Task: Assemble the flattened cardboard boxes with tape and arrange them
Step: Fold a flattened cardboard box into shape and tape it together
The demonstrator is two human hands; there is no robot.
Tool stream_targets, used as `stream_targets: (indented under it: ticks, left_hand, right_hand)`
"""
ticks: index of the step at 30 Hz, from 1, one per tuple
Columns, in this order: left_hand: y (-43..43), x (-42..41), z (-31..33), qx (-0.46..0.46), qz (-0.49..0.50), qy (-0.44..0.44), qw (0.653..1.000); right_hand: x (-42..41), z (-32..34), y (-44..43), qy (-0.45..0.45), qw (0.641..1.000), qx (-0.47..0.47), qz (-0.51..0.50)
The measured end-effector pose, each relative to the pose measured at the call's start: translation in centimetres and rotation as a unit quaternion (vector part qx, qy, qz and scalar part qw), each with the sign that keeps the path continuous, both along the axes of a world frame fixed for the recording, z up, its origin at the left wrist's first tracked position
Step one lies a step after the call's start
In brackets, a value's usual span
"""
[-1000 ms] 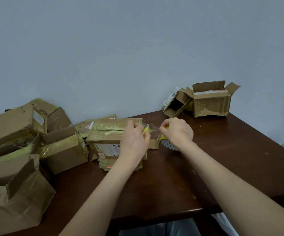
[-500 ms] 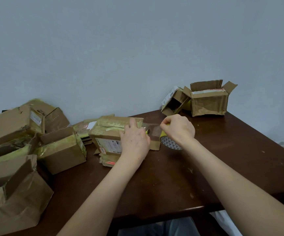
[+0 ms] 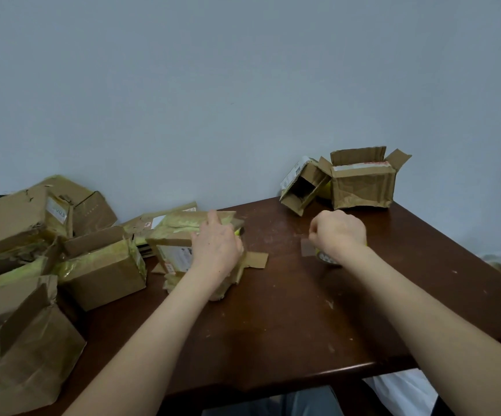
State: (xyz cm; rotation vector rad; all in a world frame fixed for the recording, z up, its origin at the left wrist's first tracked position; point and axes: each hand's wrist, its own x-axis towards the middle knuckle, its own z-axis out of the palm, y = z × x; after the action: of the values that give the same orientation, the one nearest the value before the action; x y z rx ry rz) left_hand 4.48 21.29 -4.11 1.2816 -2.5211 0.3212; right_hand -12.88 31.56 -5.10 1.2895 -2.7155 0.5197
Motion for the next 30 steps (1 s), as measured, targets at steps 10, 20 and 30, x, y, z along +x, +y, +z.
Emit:
stream_targets:
  ticks: [10,20,30]
  left_hand:
    - [3.5,-1.7,-4.0,-0.029,-0.104,-0.057,0.993]
    - [3.5,-6.3,-0.4,-0.068,-0.280,0.225,0.931]
    - [3.2,-9.4,0.7,0.222,-0.204,0.310,0.902]
  right_hand:
    - [-1.0,-0.4,-0.3,-0.301,0.893,-0.335,0.016]
    - [-1.0,-0.9,0.3,-0.247,0.915,-0.319,-0.021]
    - [-1.7,-1.3,1.9,-0.239,0.902,-0.350,0.078]
